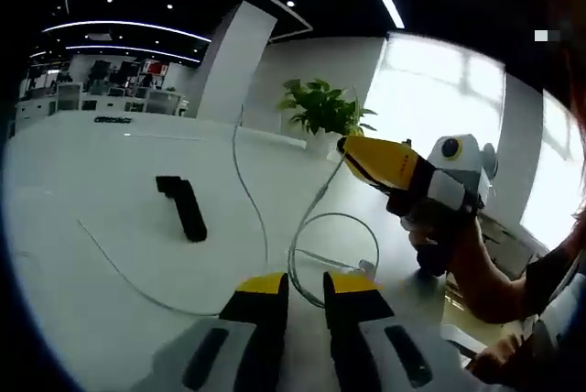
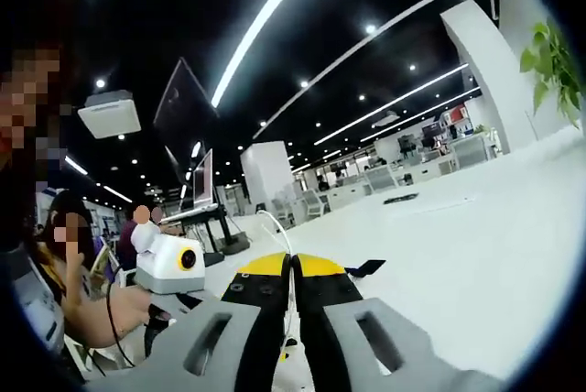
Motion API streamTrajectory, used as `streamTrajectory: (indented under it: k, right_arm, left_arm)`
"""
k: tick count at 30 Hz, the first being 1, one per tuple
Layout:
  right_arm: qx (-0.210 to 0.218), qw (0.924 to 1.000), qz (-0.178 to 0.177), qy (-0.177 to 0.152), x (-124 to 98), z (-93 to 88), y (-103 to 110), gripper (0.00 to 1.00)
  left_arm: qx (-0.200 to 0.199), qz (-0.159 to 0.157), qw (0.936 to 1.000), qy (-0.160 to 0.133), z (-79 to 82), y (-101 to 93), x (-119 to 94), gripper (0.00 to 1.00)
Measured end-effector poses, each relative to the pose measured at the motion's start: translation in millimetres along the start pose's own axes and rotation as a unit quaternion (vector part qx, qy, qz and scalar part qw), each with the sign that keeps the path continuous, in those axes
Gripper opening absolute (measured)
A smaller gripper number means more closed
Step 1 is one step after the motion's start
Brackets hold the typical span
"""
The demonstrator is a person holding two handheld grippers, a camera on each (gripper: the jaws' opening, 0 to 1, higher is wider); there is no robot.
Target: Peel open the Velcro strap on the desktop, arrange the wired earphones neatly onto it, and close the Velcro strap to secure them.
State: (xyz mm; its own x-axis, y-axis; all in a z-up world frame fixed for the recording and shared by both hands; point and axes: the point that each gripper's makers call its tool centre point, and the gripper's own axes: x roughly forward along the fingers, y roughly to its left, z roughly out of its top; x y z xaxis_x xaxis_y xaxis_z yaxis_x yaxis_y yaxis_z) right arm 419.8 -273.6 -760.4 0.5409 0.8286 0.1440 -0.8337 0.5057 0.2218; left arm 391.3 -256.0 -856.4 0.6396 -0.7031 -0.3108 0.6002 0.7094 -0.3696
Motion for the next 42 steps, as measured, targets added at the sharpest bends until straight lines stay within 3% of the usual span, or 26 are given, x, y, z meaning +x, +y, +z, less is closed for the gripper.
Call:
streamTrajectory:
  k: [14, 19, 22, 26, 31, 34, 38, 40, 42]
  right_arm:
    - [0.006, 0.9999, -0.003, -0.011, -6, 4.4, 0, 0.05]
    - [0.018, 0.9997, -0.007, -0.013, -10, 3.4, -4, 0.05]
    - [0.024, 0.9997, -0.003, -0.011, -9, 0.8, -3, 0.05]
    - [0.033, 0.9992, 0.018, -0.015, -3, -2.4, 11, 0.05]
    - [0.038, 0.9978, 0.055, -0.010, 12, -6.8, 36, 0.05]
    - [0.037, 0.9962, 0.078, -0.011, 20, -6.7, 52, 0.06]
    - [0.023, 0.9963, 0.082, -0.010, 22, -5.5, 55, 0.07]
    - [0.019, 0.9965, 0.080, -0.013, 22, -1.1, 53, 0.08]
    - [0.020, 0.9966, 0.078, -0.018, 23, 5.7, 50, 0.08]
  left_arm:
    - [0.010, 0.016, 0.9998, -0.012, 7.8, 5.1, -5, 0.07]
    - [0.060, 0.060, 0.9962, -0.021, 21.5, 14.0, -21, 0.07]
    - [0.113, 0.102, 0.9882, -0.019, 32.8, 20.0, -36, 0.07]
    - [0.155, 0.150, 0.9762, -0.027, 48.5, 29.6, -60, 0.06]
    - [0.204, 0.213, 0.9547, -0.041, 75.1, 44.4, -96, 0.06]
    - [0.222, 0.235, 0.9454, -0.044, 88.8, 51.0, -113, 0.06]
    - [0.256, 0.272, 0.9267, -0.045, 107.4, 61.7, -134, 0.06]
    - [0.261, 0.274, 0.9246, -0.048, 113.7, 61.6, -139, 0.06]
    - [0.260, 0.266, 0.9268, -0.055, 121.5, 60.5, -142, 0.06]
